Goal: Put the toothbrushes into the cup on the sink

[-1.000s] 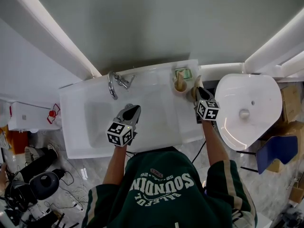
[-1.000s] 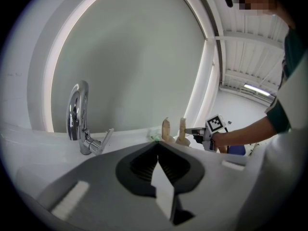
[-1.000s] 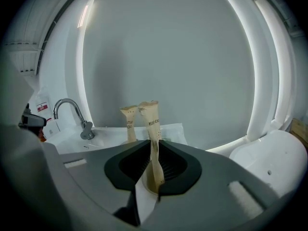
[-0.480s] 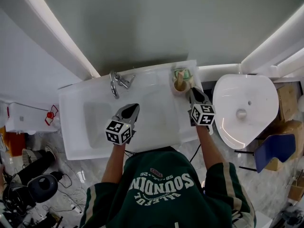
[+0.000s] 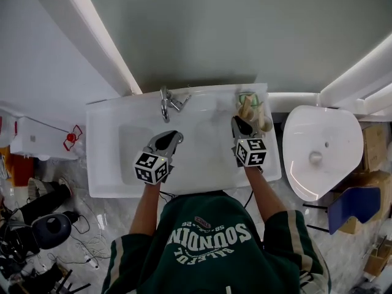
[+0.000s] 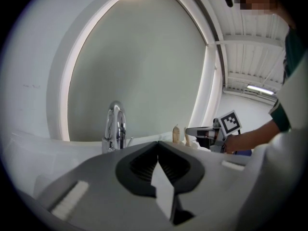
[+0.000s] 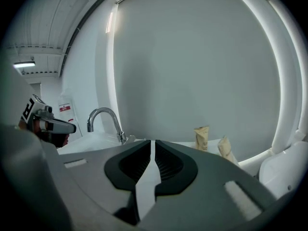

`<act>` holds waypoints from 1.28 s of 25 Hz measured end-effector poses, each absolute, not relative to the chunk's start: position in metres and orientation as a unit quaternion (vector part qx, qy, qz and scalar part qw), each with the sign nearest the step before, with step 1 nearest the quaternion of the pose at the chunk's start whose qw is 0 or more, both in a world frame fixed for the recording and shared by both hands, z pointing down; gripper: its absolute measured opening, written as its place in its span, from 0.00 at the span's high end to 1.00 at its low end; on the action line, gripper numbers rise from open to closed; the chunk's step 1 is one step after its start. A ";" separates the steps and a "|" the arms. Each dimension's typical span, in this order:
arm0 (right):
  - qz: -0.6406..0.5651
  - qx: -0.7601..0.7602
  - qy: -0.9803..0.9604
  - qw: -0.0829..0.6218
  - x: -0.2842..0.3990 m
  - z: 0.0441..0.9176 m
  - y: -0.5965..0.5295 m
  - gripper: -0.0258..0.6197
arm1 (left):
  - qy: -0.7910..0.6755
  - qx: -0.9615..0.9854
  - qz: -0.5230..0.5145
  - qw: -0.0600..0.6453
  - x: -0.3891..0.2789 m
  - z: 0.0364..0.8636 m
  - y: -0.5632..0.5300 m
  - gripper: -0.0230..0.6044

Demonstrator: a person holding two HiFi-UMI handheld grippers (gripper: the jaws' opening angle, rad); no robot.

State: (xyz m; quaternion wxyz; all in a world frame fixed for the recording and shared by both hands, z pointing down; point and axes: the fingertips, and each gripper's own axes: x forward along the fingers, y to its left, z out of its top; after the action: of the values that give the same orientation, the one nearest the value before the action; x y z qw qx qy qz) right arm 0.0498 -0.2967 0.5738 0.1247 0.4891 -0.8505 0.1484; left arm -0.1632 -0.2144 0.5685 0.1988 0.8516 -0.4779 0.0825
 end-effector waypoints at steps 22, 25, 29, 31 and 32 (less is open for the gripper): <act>0.137 0.422 -0.889 0.117 -0.044 0.569 -0.265 0.94 | -0.518 0.829 0.066 0.201 -0.218 0.569 -0.198 0.88; 0.135 0.422 -0.889 0.117 -0.044 0.567 -0.266 0.94 | -0.518 0.829 0.065 0.201 -0.218 0.569 -0.199 0.88; 0.133 0.420 -0.890 0.115 -0.042 0.565 -0.264 0.94 | -0.518 0.829 0.064 0.201 -0.215 0.568 -0.201 0.88; 0.132 0.418 -0.892 0.113 -0.043 0.564 -0.264 0.94 | -0.519 0.829 0.064 0.200 -0.215 0.567 -0.202 0.88; 0.131 0.418 -0.892 0.112 -0.043 0.563 -0.264 0.94 | -0.519 0.829 0.064 0.200 -0.215 0.567 -0.202 0.88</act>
State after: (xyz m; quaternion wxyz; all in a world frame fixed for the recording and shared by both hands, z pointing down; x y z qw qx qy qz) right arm -0.0431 -0.2636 0.5628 0.1122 0.4177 -0.8921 0.1308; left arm -0.2147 -0.2017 0.5672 0.1997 0.8289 -0.5185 0.0641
